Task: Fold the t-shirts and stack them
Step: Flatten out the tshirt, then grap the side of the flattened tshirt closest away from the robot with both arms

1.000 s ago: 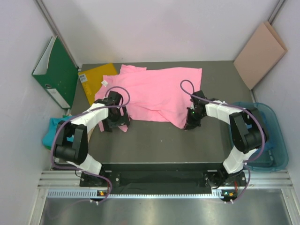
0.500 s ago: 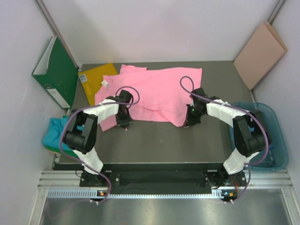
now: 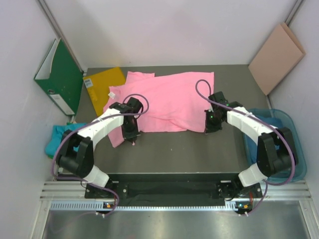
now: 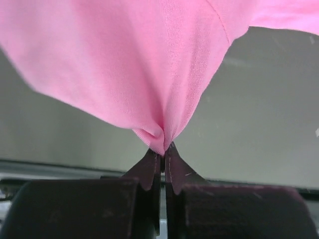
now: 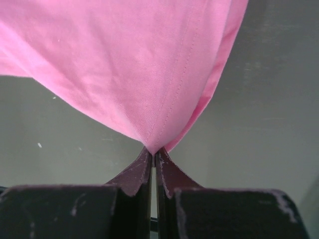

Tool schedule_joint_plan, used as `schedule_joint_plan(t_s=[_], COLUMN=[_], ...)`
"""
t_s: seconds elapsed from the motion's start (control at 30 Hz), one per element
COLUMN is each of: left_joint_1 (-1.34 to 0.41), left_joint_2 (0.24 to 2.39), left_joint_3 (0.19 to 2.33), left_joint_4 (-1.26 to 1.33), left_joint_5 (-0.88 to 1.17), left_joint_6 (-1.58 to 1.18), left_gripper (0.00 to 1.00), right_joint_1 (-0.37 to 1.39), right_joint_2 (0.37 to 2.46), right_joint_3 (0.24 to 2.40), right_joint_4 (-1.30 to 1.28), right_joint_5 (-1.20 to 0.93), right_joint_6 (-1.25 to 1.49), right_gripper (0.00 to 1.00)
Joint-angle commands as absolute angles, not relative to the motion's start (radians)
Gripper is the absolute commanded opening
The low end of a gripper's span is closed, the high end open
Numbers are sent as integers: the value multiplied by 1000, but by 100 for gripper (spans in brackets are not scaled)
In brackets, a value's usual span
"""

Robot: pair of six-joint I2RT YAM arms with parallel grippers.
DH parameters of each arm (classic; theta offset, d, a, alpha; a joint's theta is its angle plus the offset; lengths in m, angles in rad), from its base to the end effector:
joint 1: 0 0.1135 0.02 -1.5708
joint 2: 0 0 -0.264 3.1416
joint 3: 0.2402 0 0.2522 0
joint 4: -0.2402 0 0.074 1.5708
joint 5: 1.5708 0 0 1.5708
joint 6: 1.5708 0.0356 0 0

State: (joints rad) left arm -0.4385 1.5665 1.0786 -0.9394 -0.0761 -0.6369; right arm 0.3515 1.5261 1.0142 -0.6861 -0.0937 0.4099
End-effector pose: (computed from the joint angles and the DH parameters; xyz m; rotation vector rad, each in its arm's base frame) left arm 0.2538 -0.1160 0.2073 -0.3032 2.9640 -0.0123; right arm 0.2721 0.1033 0.2076 0.0573 2.8121 0.3195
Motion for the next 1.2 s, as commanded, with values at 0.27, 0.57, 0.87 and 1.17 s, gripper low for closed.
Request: schedule_joint_plan(t_s=[0.27, 0.57, 0.87, 1.17], left_joint_1=[-647, -692, -631, -380], left_joint_2=[1572, 1422, 1013, 862], left_joint_3=[1270, 1244, 861, 634], left_joint_4=[-1347, -1287, -1057, -922], left_joint_5=[-113, -193, -83, 123], left_joint_6=[-721, -853, -1075, -1123], left_gripper=[17, 99, 99, 97], right_joint_1=[305, 304, 302, 298], right_joint_2=[1463, 1466, 1486, 1505], right_joint_3=[976, 980, 986, 979], right_joint_4=[-739, -730, -724, -710], right_joint_5=[-40, -49, -77, -101], right_joint_6=[302, 296, 281, 256], right_gripper=[0, 0, 0, 0])
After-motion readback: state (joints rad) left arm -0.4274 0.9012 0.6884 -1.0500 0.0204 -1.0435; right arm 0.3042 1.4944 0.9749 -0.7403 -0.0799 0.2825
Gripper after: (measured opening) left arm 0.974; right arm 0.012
